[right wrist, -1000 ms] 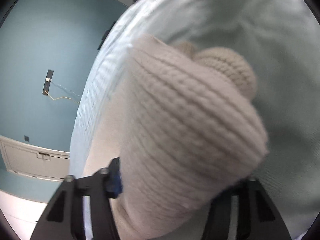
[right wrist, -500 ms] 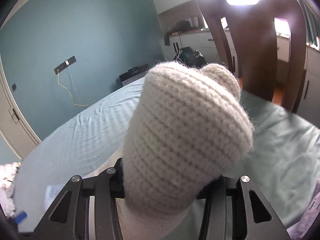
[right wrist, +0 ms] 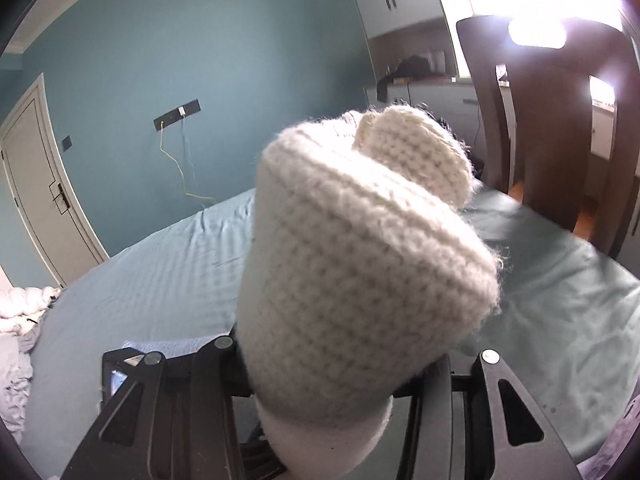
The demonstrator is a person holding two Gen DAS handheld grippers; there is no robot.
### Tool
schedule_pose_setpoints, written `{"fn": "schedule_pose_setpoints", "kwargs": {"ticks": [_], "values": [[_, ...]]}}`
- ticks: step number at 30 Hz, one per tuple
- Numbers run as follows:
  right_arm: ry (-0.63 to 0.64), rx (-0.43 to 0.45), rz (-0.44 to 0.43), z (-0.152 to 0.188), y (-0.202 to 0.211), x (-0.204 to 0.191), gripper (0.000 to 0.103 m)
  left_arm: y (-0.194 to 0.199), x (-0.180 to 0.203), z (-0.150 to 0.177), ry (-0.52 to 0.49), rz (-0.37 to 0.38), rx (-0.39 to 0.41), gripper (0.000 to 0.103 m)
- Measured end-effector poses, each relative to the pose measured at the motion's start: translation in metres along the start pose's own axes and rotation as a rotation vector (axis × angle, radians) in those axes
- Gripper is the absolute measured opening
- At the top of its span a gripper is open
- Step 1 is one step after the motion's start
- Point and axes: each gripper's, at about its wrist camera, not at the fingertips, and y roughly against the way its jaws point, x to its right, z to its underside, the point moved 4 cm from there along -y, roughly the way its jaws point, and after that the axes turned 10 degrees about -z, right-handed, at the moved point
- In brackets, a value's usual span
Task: Fold small clothes
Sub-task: 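Lift the folded sweater with the right gripper and carry it aside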
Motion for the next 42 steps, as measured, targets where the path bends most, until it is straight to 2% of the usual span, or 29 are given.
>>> {"fn": "schedule_pose_setpoints", "kwargs": {"ticks": [1, 2, 5, 6, 9, 12, 13, 16, 19, 22, 24, 25, 27, 30, 33, 37, 39, 42], "values": [[-0.015, 0.009, 0.003, -0.001, 0.002, 0.004, 0.04, 0.004, -0.004, -0.004, -0.014, 0.005, 0.0, 0.103], [-0.027, 0.02, 0.009, -0.002, 0.005, 0.008, 0.039, 0.009, -0.013, -0.011, -0.008, -0.022, 0.022, 0.103], [-0.056, 0.034, 0.012, -0.002, 0.003, 0.01, 0.039, 0.013, -0.038, -0.04, 0.063, -0.152, 0.106, 0.103], [-0.055, 0.042, 0.013, -0.002, 0.004, 0.01, 0.039, 0.008, -0.04, -0.048, 0.076, -0.174, 0.103, 0.103], [-0.042, 0.071, -0.001, -0.005, -0.003, -0.003, 0.04, -0.016, -0.032, -0.076, 0.062, -0.169, 0.066, 0.103], [-0.003, 0.104, -0.027, -0.005, 0.004, -0.012, 0.04, -0.033, -0.009, -0.086, 0.004, -0.179, 0.09, 0.103], [0.013, 0.101, -0.03, -0.005, 0.003, -0.017, 0.04, -0.04, -0.003, -0.086, -0.002, -0.166, 0.085, 0.103], [0.05, 0.072, -0.021, 0.002, -0.006, -0.025, 0.039, -0.063, 0.004, -0.08, -0.008, -0.095, -0.006, 0.103], [0.074, 0.093, -0.028, -0.001, -0.005, -0.028, 0.039, -0.056, -0.004, -0.078, 0.013, -0.068, -0.007, 0.103], [0.088, 0.091, -0.021, -0.006, -0.006, -0.029, 0.039, -0.04, -0.011, -0.071, 0.01, -0.106, -0.024, 0.103], [0.079, 0.086, -0.014, -0.006, -0.005, -0.028, 0.039, -0.017, -0.013, -0.058, -0.013, -0.162, 0.002, 0.103], [0.079, 0.083, -0.012, -0.005, -0.005, -0.027, 0.039, -0.005, -0.014, -0.048, -0.022, -0.165, 0.025, 0.103], [0.07, 0.078, -0.011, -0.006, -0.004, -0.026, 0.039, 0.014, -0.011, -0.027, -0.025, -0.126, 0.054, 0.103], [0.084, 0.07, -0.012, -0.004, -0.004, -0.03, 0.039, 0.007, 0.007, 0.003, -0.045, -0.043, -0.036, 0.103], [0.12, 0.051, 0.002, 0.001, -0.007, -0.036, 0.04, -0.005, 0.006, 0.005, 0.031, -0.03, -0.064, 0.103], [0.145, 0.057, 0.018, 0.0, -0.008, -0.036, 0.039, 0.0, 0.006, -0.002, -0.019, -0.053, -0.091, 0.103], [0.152, 0.054, 0.021, -0.002, -0.008, -0.035, 0.039, 0.01, -0.007, -0.002, -0.017, -0.05, -0.1, 0.103], [0.182, 0.052, 0.029, -0.002, -0.008, -0.039, 0.039, 0.028, -0.039, 0.007, 0.007, -0.084, -0.105, 0.103]]}}
